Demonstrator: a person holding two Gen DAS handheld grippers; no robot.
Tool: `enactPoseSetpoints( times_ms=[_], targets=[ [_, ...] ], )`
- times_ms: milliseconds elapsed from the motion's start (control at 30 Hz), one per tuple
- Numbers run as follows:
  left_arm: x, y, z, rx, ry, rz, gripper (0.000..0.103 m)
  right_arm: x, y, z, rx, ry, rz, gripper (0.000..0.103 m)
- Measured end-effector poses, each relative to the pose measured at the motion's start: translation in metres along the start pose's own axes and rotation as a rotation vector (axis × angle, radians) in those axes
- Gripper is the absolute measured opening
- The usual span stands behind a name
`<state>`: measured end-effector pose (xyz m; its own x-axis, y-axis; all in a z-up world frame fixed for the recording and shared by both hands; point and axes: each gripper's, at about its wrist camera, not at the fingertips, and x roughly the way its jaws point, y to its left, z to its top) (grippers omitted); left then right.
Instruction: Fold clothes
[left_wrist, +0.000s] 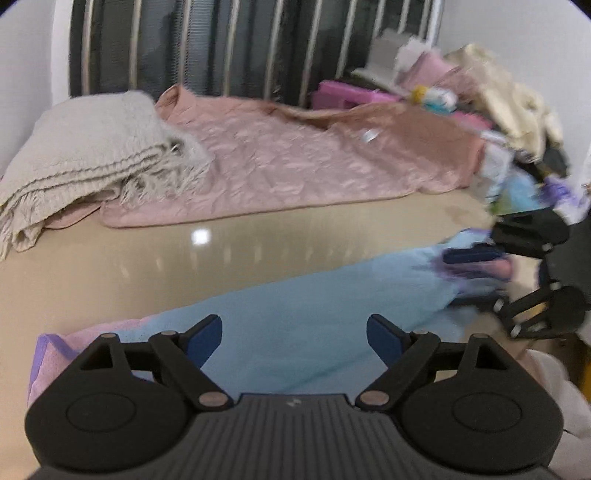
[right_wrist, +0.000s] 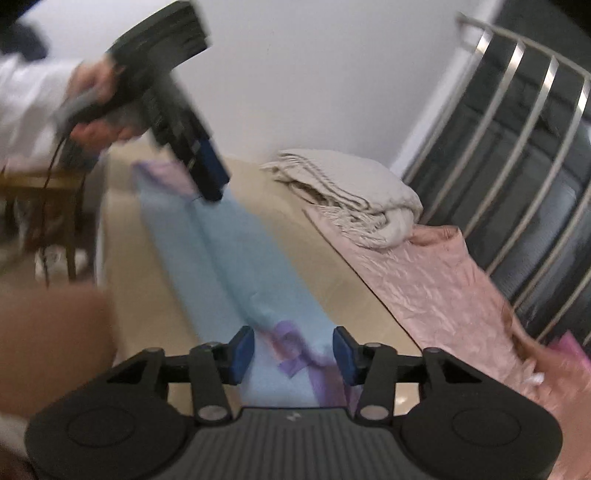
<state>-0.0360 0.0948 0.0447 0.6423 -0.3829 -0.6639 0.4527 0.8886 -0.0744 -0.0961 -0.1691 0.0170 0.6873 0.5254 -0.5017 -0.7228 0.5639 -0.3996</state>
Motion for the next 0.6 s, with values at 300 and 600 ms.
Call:
enactPoseSetpoints(
  times_ms=[300,600],
  targets=[
    [0.014,0.007,-0.017,-0.012,0.070,0.018,0.089,-0.001,0.044,-0.024,-0.321,0.073,-0.179,0.008],
    [0.013,-0.021,0.009,-0.052,-0.015,0.035,0.091,-0.046,-0.006,-0.018,0.479,-0.076,-0.160,0.022]
  ],
)
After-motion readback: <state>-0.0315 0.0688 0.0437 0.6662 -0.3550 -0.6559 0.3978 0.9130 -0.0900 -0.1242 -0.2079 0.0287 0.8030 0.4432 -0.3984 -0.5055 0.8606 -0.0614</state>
